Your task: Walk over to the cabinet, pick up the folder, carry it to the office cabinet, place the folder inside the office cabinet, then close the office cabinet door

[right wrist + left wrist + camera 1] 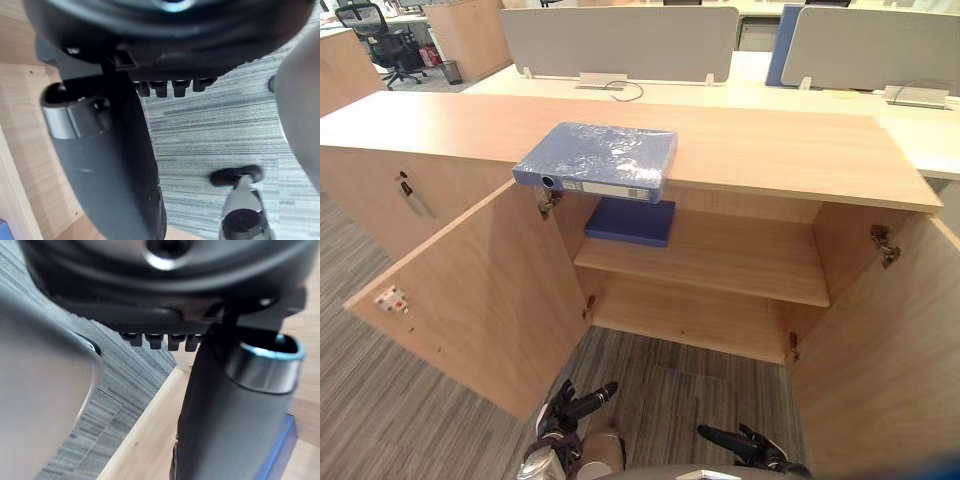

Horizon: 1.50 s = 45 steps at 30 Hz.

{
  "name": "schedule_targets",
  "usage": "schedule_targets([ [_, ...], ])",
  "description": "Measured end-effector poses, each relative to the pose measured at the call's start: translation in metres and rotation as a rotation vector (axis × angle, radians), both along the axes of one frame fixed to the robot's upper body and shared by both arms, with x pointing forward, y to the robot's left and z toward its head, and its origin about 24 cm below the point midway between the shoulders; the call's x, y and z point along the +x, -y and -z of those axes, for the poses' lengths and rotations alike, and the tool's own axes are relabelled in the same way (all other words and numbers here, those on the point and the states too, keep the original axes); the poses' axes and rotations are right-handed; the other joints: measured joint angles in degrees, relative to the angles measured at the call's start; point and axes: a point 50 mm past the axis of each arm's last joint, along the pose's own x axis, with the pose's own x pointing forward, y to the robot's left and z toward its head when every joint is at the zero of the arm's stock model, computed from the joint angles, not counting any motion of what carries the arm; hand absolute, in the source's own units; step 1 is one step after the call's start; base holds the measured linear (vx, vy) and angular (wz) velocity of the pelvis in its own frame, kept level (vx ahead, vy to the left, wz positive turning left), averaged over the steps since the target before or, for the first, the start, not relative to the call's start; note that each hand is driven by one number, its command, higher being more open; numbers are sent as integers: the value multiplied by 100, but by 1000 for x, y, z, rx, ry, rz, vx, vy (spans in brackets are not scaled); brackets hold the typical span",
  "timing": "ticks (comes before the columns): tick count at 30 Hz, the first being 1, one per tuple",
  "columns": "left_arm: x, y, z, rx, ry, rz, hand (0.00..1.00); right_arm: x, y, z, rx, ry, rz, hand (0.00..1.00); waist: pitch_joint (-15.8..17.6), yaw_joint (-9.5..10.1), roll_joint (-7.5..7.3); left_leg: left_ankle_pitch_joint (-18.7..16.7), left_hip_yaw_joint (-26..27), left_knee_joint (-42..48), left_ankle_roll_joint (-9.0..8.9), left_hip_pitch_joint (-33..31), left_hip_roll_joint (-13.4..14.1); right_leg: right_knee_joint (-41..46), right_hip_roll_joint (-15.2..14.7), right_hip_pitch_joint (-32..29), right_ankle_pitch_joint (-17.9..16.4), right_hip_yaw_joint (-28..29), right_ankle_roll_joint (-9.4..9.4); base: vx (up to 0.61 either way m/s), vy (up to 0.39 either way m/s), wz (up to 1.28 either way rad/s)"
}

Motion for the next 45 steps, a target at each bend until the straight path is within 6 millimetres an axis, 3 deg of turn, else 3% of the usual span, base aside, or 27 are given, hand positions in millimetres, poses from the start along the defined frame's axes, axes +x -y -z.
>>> schedule_targets([
  [1, -2, -7, 0, 21, -5, -23, 100, -2, -12, 1, 28, -2, -2, 100, -105, -17, -266, 101, 57, -361, 91, 119, -226, 194, -260, -129, 20, 10, 31, 337, 178, 26],
  [3, -13, -13, 3, 29, -41, -52, 100, -2, -19, 2, 45, 0, -11, 100, -186, 28, -398, 208, 229, -873, 197, 410, -438, 529, -554, -298, 117, 93, 136, 331, 197, -10],
  [5, -26, -15, 8, 21, -93, -96, 100, -3, -21, 2, 62, 8, -17, 100, -220, 67, -378, 248, 432, -1291, 297, 844, -616, 781, -809, -297, 252, 298, 181, 277, 201, -40],
  [8, -33, -13, 10, 13, -115, -106, 100, -5, -14, 2, 60, 14, -19, 100, -279, 166, -268, 220, 826, -1741, 456, 1400, -851, 2040, -1190, -801, 326, 728, 180, 224, 228, -62],
  [10, -29, -11, 9, 32, -111, -52, 100, 4, -9, -2, 40, 66, -37, 100, -231, 153, -264, 128, 1054, -1966, 570, 1834, -1005, 4090, -1523, -1769, 721, 892, -141, 159, 196, -56],
  [12, -28, -6, 10, 41, -115, -8, 100, 9, -7, -4, 33, 93, -26, 100, -239, 97, -278, 32, 1119, -2029, 576, 2071, -1010, 4589, -1773, -2128, 696, 702, -181, 100, 131, -23],
  [14, -24, -5, 8, 57, -106, 41, 100, 12, -6, -5, 31, 108, 3, 100, -239, 32, -274, -91, 1120, -2136, 542, 2285, -958, 4231, -1973, -2315, 595, 368, -33, 47, 72, -11],
  [15, -26, -5, 9, 58, -111, 45, 100, 15, -6, -6, 29, 117, 1, 100, -251, -42, -246, -107, 1087, -2179, 519, 2335, -878, 3738, -1899, -2396, 448, 254, 145, 0, 0, 0],
  [16, -27, -3, 9, 58, -117, 58, 100, 16, -7, -6, 29, 120, -2, 100, -259, -103, -192, -121, 1034, -2181, 467, 2321, -756, 3038, -1630, -2360, 325, 343, 303, 41, -55, 8],
  [18, -26, -1, 9, 31, -106, 34, 100, 12, -9, -4, 25, 95, -8, 100, -287, -111, -146, -119, 879, -2205, 341, 2253, -662, 1875, -1313, -1990, 221, 554, 485, 76, -157, 22],
  [19, -26, -1, 9, 19, -97, 15, 100, 9, -11, -3, 28, 82, -14, 100, -302, -102, -176, -101, 841, -2232, 306, 2240, -655, 1533, -1299, -1847, 150, 500, 602, 139, -247, 37],
  [21, -24, 10, 5, -81, -29, -113, 100, 7, 1, -4, -22, 56, -72, 100, -326, -91, 41, 77, 654, -2348, 107, 2223, -427, 1199, -1080, -1689, 243, 224, 547, 151, -241, 37],
  [22, -23, 11, 3, -107, -5, -152, 100, 7, 1, -3, -29, 51, -98, 100, -333, -90, 52, 79, 624, -2359, 65, 2228, -381, 1166, -1038, -1653, 236, 167, 534, 132, -228, 31],
  [26, -5, 23, -17, -318, 207, -291, 100, 4, -10, -1, -39, 22, -224, 100, -364, 1, -106, 43, 499, -2434, -88, 2247, -104, 735, -698, -1358, 318, -88, 382, 110, -193, 17],
  [28, 5, 27, -27, -386, 288, -298, 100, 3, -15, 0, -42, 17, -271, 100, -389, 9, -210, 37, 420, -2456, -101, 2250, -71, 556, -651, -1224, 351, -190, 329, 72, -102, 13],
  [32, 25, 27, -57, -404, 450, -243, 100, 2, -21, 0, -36, 7, -309, 100, -418, 72, -260, 37, 392, -2483, -102, 2299, -71, 374, -656, -1049, 413, -288, 291, 42, -38, 12],
  [37, 42, 13, -98, -235, 620, -77, 100, 0, -21, 1, -35, -2, -344, 100, -443, 225, -211, 37, 274, -2499, -101, 2264, -86, 227, -655, -968, 501, -388, 302, -13, -15, 10],
  [41, 40, 6, -109, -54, 617, -10, 100, 0, -22, 1, -26, -7, -345, 100, -451, 255, -223, 113, 211, -2569, -78, 2239, -95, 184, -654, -967, 540, -489, 305, -53, -7, 12],
  [45, 46, 4, -135, 326, 602, 116, 100, -6, -23, 2, -14, -28, -338, 100, -474, 356, -248, 158, 64, -2515, -107, 2108, -92, 90, -632, -958, 616, -554, 308, -81, -5, 14],
])
